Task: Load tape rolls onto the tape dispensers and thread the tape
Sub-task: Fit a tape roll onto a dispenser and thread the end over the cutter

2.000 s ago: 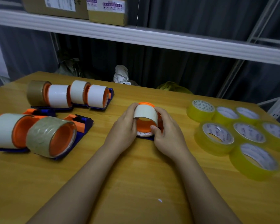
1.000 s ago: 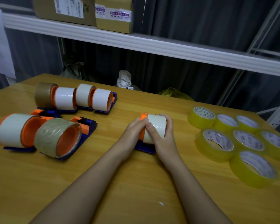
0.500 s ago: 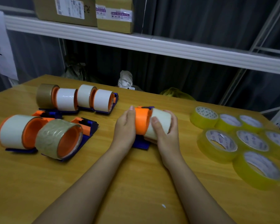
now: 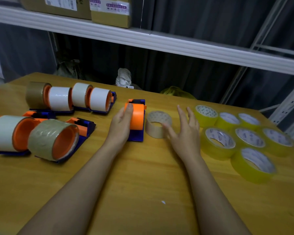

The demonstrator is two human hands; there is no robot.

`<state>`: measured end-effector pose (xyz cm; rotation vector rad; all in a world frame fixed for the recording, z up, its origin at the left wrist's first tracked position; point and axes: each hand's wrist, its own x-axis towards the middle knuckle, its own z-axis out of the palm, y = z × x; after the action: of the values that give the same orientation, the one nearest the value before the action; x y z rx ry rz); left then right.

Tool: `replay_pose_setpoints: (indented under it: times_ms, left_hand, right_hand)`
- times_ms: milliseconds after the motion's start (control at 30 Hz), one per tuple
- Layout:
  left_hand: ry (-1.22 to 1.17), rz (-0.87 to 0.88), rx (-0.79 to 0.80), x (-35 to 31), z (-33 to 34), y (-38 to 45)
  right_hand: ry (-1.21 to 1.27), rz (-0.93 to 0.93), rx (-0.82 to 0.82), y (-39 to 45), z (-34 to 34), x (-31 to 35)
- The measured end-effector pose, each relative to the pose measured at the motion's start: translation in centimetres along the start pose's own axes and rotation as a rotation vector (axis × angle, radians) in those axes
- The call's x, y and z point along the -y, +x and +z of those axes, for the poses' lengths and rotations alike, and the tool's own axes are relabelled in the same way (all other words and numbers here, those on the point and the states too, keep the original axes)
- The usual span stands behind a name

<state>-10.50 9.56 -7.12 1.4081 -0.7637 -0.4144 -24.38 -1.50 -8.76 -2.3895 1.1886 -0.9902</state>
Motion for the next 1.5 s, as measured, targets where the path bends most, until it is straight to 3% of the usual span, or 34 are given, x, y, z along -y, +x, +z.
replay_pose_setpoints:
  times_ms: [100, 300, 600, 867, 1067, 1233, 1367, 1500]
  left_hand:
    - [-0.007, -0.001, 0.025, 0.3, 0.0, 0.2]
    - [-0.026, 0.027, 0.032, 0.4, 0.1, 0.2]
    - [-0.025, -0.004, 0.038, 0.6, -0.1, -0.1]
    - [-0.036, 0.001, 0.045, 0.7, -0.3, -0.4]
    - [-0.031, 0.011, -0.030, 1.0, -0.5, -0.3]
    - [0.059, 0.107, -0.156, 1.1, -1.0, 0.2]
    - [0.082, 0.136, -0.192, 1.0, -1.4, 0.4]
    - [0.081, 0.130, -0.190, 1.0, -1.5, 0.3]
  right_hand:
    - [-0.185, 0.090, -0.110, 0.5, -1.3, -0.6]
    - [-0.601, 0.334, 0.162, 0.8, -3.0, -1.8]
    - [-0.634, 0.413, 0.139, 1.4, -3.5, -3.0]
    - [-0.401, 0.162, 0.068, -0.1, -4.3, -2.5]
    - [0.003, -0.061, -0.026, -1.3, -4.5, 0.4]
    - [0.167, -0.273, 0.218, -3.0, -4.9, 4.3]
    - [0.024, -0.350, 0.358, -3.3, -3.7, 5.9]
    - [-0.068, -0.321, 0.357, -1.9, -1.6, 5.8]
